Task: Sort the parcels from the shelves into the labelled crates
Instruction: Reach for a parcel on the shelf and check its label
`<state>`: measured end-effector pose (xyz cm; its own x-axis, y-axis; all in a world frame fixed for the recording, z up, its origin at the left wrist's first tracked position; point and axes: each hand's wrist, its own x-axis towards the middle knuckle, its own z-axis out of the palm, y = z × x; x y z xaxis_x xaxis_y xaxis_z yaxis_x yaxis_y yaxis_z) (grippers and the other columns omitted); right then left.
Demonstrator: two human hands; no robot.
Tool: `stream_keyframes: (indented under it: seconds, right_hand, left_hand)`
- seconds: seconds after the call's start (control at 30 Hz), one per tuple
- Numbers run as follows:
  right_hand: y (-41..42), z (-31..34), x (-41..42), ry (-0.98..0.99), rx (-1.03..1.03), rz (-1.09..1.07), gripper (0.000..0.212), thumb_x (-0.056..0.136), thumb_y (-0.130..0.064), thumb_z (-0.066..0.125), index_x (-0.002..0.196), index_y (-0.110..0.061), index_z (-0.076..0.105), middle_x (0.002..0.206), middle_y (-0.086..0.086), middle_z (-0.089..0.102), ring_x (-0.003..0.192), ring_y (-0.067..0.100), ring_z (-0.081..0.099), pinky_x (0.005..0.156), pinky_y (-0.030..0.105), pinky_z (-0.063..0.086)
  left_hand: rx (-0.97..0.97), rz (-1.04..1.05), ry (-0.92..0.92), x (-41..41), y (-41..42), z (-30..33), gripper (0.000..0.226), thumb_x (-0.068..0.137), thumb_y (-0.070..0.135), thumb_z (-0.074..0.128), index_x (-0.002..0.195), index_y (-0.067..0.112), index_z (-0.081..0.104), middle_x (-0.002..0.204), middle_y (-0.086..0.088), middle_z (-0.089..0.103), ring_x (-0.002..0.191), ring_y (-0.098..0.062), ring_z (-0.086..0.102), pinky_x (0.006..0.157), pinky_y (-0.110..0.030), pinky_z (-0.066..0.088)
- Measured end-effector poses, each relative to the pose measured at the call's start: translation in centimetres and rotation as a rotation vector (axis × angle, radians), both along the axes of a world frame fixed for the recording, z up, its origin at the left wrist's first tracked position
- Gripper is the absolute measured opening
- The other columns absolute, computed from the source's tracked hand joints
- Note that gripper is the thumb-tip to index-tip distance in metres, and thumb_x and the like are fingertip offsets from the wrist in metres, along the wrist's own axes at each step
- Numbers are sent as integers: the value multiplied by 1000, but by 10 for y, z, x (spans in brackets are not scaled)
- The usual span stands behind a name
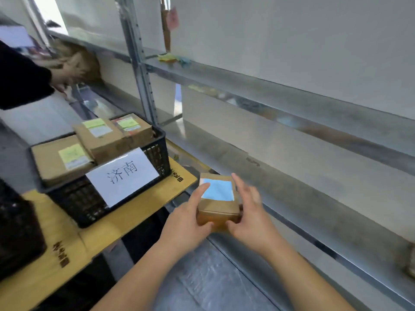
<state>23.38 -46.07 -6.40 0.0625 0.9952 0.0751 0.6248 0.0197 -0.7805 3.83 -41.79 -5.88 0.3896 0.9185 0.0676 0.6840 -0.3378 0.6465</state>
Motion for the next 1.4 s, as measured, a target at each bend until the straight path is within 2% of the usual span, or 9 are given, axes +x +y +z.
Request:
stream_keyframes:
  seconds: [0.07,0.2,0.3,0.43,0.67,0.77,0.87,1.07,1.4]
  right_hand:
    - [10,1,-36,-78,9,80,111,75,-13,70,156,-55,6,134,-25,20,112,7,56,94,27,51]
    - [29,4,-102,-189,41,214,85,75,-20,64,155,-29,36,160,-13,11,144,13,36,111,28,42]
    - [40,10,-148,-240,76,290,76,78,-17,64,151,-26,45,164,-7,14,149,17,29,118,32,35]
    - [52,17,-203,-271,172,378,75,79,-15,68,150,-28,47,164,-8,18,146,18,30,114,35,40]
    - [81,24,-295,-237,267,547,76,78,-15,74,148,-30,50,161,-18,18,145,14,29,112,38,40]
    - [95,24,-339,-211,309,633,73,78,-15,75,147,-28,52,159,-18,24,140,16,35,110,39,43]
    - [112,25,-382,-176,331,710,69,81,-15,74,145,-27,53,157,-18,27,136,16,37,107,35,43]
    - [160,26,-466,-142,342,886,70,85,-22,72,149,-28,47,157,-21,21,143,9,25,114,30,36]
    - [214,13,-595,-111,349,1166,69,88,-30,66,152,-34,41,161,-17,21,144,15,27,115,30,36]
  left_hand:
    - [21,42,23,-37,-1,-1,89,82,35,74,151,52,21,118,9,60,101,-9,57,80,-23,45]
    - [73,106,32,-105,-4,-5,74,84,28,73,146,47,37,134,6,50,120,-12,51,93,-18,38]
    - [89,196,7,-151,-6,-4,66,85,25,71,142,42,45,133,8,46,119,-10,50,91,-11,31]
    - [124,315,-37,-203,-11,-1,65,83,24,72,140,40,46,135,10,45,115,-2,45,89,3,27]
    - [178,543,-89,-282,-19,15,60,83,39,75,129,51,39,137,11,41,122,-11,51,96,-30,50]
    - [183,640,-67,-316,-18,23,52,83,40,76,121,48,41,152,8,28,129,-17,48,94,-32,52]
    - [202,716,-27,-350,-13,28,49,82,42,75,118,47,42,155,12,24,123,-18,53,88,-33,54]
    - [206,856,56,-419,11,32,69,84,41,72,138,57,32,160,14,20,128,-14,49,99,-31,50]
    - [183,1091,81,-523,26,24,63,87,32,73,138,53,43,155,19,33,128,-8,49,99,-34,53]
